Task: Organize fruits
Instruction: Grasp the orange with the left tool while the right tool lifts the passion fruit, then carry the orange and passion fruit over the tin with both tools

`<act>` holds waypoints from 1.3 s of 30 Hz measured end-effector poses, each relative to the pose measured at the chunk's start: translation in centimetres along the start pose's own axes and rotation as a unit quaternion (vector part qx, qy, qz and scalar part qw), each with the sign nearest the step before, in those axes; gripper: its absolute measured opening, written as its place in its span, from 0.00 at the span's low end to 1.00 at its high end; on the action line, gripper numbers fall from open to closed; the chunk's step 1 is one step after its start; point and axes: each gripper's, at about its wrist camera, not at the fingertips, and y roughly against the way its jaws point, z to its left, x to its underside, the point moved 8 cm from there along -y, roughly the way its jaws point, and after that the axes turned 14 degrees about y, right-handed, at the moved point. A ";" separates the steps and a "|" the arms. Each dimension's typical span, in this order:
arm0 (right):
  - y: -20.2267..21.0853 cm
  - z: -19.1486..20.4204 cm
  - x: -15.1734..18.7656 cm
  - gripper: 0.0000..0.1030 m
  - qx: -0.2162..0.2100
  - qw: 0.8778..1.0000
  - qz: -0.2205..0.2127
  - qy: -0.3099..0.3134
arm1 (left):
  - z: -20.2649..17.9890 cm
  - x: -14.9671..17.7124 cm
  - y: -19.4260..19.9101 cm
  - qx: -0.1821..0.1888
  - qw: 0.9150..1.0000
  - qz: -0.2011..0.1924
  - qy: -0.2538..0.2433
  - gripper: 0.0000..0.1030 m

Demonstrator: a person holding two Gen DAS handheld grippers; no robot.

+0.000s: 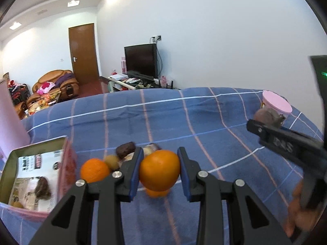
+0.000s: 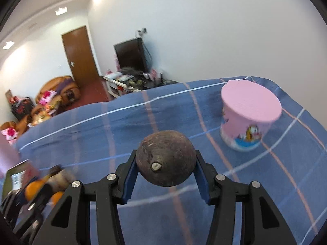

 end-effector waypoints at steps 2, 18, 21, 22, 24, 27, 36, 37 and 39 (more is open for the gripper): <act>1.3 1.3 0.5 0.52 -0.002 1.000 -0.011 0.005 | 1.2 0.3 0.8 -0.013 1.000 -0.005 -0.002 0.35; 4.2 11.7 2.6 0.52 -0.040 0.996 -0.059 0.062 | 9.8 0.7 5.5 -0.071 0.996 -0.055 -0.011 0.35; 4.9 12.1 2.6 0.52 -0.031 0.994 -0.071 0.075 | 10.2 0.7 5.5 -0.066 0.996 -0.051 -0.009 0.35; 5.2 12.2 2.7 0.52 -0.030 0.994 -0.073 0.077 | 10.4 0.7 5.5 -0.065 0.997 -0.050 -0.007 0.35; 5.5 12.7 2.7 0.52 -0.031 0.994 -0.073 0.081 | 10.7 0.7 5.4 -0.067 0.997 -0.048 -0.003 0.35; 5.6 13.4 2.7 0.52 -0.036 0.994 -0.072 0.078 | 11.5 0.4 5.6 -0.072 0.996 -0.055 -0.002 0.35; 5.4 16.6 2.6 0.52 -0.046 0.992 -0.074 0.091 | 14.5 -0.3 5.8 -0.089 0.994 -0.066 0.006 0.35; 5.4 16.8 2.6 0.52 -0.047 0.992 -0.075 0.092 | 14.9 -0.4 5.9 -0.090 0.994 -0.067 0.007 0.35; 5.4 17.6 2.5 0.52 -0.049 0.991 -0.079 0.096 | 15.6 -0.6 6.0 -0.094 0.993 -0.069 0.010 0.35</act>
